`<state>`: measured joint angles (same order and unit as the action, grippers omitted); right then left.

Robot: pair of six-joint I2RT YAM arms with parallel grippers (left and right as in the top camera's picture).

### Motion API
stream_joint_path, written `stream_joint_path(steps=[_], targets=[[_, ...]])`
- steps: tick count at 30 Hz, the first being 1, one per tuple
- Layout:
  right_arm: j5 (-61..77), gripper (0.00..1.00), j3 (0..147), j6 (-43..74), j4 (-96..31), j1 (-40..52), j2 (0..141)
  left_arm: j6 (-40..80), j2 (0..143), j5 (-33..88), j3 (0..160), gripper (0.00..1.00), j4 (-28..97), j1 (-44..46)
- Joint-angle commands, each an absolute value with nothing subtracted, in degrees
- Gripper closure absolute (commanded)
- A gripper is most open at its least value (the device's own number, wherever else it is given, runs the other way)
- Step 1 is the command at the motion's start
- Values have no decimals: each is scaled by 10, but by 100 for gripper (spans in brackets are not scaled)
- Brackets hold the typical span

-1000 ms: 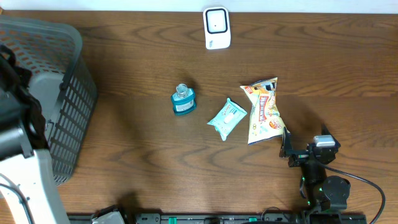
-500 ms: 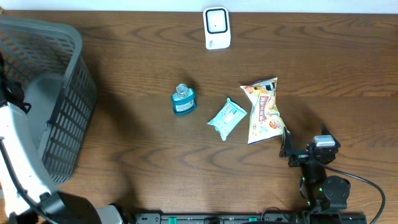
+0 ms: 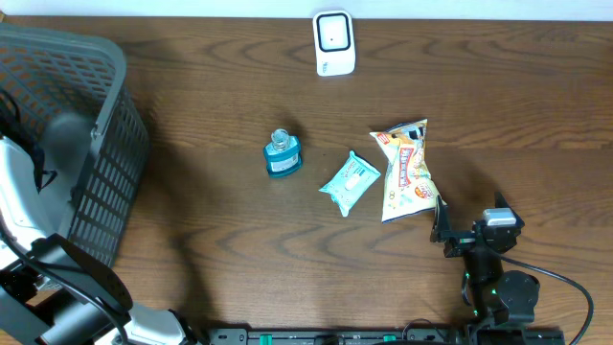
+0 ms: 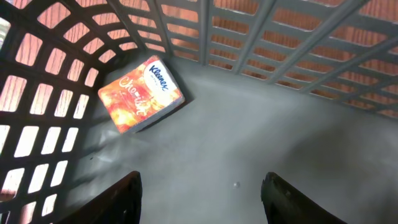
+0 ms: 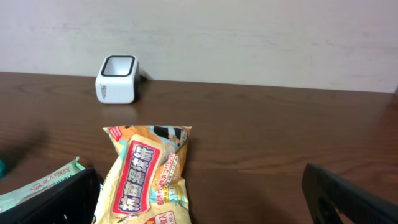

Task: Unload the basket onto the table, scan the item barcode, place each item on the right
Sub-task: 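Reach the left gripper into the basket and grasp the orange Kleenex pack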

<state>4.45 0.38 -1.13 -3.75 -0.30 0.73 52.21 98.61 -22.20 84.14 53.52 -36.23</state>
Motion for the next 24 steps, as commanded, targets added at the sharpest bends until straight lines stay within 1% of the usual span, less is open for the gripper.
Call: stream_joint_path(steps=[1, 7, 10, 15, 16, 24], targets=[[44, 1, 3, -14, -39, 1, 6, 528, 990, -226, 820, 37, 537, -370], [44, 1, 3, -14, -39, 1, 6, 515, 990, -226, 764, 37, 512, -413], [44, 1, 3, -14, -39, 1, 6, 437, 990, -226, 738, 37, 471, -428], [44, 1, 3, -14, -39, 1, 6, 240, 990, -226, 696, 37, 383, -432], [44, 1, 3, -14, -39, 1, 6, 224, 990, -226, 691, 37, 372, -433], [44, 1, 3, -14, -39, 1, 6, 192, 990, -226, 658, 37, 312, -452]])
